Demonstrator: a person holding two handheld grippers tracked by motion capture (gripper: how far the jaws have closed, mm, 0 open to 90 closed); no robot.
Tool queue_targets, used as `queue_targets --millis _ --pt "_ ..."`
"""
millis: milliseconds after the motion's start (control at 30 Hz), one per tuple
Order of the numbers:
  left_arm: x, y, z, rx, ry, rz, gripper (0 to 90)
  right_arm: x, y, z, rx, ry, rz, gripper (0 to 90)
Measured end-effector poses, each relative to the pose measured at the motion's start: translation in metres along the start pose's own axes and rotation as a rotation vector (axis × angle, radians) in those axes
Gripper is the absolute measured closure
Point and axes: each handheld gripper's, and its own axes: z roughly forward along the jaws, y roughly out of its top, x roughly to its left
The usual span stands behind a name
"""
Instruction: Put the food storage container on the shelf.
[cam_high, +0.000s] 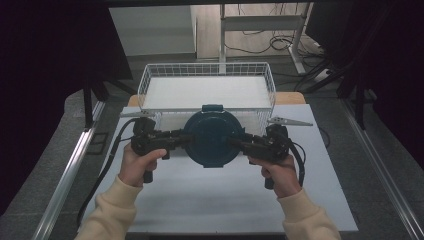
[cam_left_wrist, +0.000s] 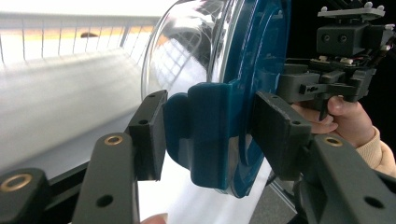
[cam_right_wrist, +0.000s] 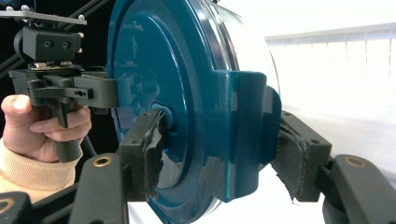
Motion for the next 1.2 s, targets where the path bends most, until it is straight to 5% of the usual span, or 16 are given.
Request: queue_targets --millis 533,1000,1200 --pt "0.013 0.075 -0.001 -0.020 -0.023 0.052 47.3 -0.002 0.070 0.007 -0.047 -0.020 -0.029 39.0" --pt "0.039 0.119 0.004 -0.014 -0.036 0.003 47.4 -0.014 0.115 0.025 -0.026 -0.028 -0.003 39.0" --pt "0.049 0.125 0.010 -0.017 -0.040 -0.027 47.3 -0.023 0.126 0.033 -0.008 -0.036 0.021 39.0"
